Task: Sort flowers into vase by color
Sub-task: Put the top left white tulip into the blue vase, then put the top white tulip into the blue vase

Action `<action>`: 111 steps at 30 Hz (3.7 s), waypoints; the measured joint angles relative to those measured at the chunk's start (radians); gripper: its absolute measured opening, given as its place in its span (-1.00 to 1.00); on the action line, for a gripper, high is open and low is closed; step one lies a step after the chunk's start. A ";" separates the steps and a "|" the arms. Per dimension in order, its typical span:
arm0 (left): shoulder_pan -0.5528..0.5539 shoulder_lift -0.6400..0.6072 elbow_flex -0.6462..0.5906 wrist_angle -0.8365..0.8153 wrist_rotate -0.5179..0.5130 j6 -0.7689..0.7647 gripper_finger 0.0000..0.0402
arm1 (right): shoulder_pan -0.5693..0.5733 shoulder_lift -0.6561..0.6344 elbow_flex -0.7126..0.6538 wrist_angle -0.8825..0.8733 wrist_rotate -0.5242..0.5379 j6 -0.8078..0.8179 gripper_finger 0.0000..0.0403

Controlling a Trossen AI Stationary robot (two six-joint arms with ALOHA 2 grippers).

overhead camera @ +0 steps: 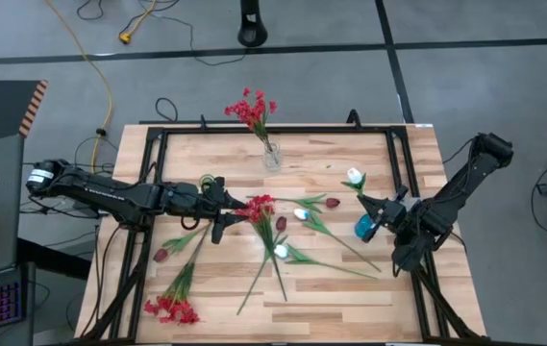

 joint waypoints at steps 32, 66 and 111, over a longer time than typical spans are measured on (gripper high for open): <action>0.000 0.000 0.000 -0.001 0.000 0.000 -0.30 | -0.001 -0.096 -0.029 0.037 -0.130 -0.007 -0.41; 0.000 0.000 0.000 -0.001 0.000 0.001 -0.30 | 0.000 -0.341 0.196 0.048 -0.449 -0.457 0.16; 0.000 -0.001 0.001 -0.002 0.000 0.001 -0.30 | -0.053 0.530 0.536 0.072 -0.579 -0.219 0.16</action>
